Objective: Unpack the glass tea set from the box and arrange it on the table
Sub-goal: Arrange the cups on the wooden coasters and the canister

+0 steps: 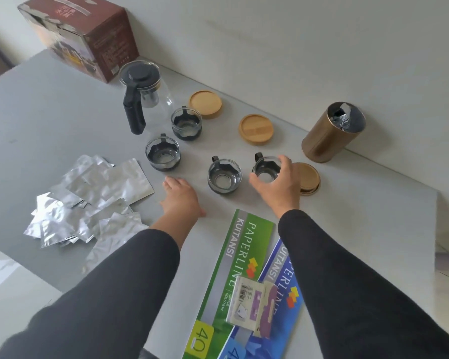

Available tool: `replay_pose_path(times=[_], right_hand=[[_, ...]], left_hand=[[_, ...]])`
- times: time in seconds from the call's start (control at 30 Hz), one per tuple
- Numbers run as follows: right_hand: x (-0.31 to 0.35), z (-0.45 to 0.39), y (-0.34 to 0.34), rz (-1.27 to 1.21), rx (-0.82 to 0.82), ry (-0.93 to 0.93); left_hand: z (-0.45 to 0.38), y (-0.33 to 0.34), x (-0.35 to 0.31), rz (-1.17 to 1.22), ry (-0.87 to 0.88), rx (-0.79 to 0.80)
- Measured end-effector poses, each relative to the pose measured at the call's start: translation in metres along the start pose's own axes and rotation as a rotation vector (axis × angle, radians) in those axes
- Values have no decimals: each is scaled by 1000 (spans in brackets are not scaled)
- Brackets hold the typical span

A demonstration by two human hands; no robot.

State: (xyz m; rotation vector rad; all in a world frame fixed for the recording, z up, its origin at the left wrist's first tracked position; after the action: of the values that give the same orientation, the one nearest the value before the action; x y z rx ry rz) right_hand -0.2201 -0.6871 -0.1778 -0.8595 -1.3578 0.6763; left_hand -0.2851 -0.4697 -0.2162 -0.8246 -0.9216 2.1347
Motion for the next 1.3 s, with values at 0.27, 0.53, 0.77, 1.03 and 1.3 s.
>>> replay_pose_path(times=[0.27, 0.53, 0.77, 1.03, 1.3], right_hand=[[-16, 42, -1, 75, 83, -89], [-17, 39, -2, 205, 138, -158], [16, -18, -14, 219, 6, -209], [43, -99, 24, 314, 150, -140], [45, -134, 47, 366, 185, -103]], left_hand=[[-1, -1, -1, -83, -9, 17], [-2, -1, -3, -144, -16, 31], [-4, -1, -4, -136, -15, 20], [-5, 2, -2, -77, -7, -15], [-4, 3, -2, -53, -27, -12]])
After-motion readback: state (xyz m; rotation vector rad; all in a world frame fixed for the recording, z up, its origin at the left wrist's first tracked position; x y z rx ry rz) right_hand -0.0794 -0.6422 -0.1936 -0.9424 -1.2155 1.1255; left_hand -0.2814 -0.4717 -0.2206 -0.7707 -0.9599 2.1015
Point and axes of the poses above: each hand's wrist, its own z-axis away from the middle knuckle, its own y-axis out of the palm, x = y × z, the point moved 6 cm from there along -z, towards the middle knuckle, and after that the axes turned 10 degrees about z, right-handed, at the moved point
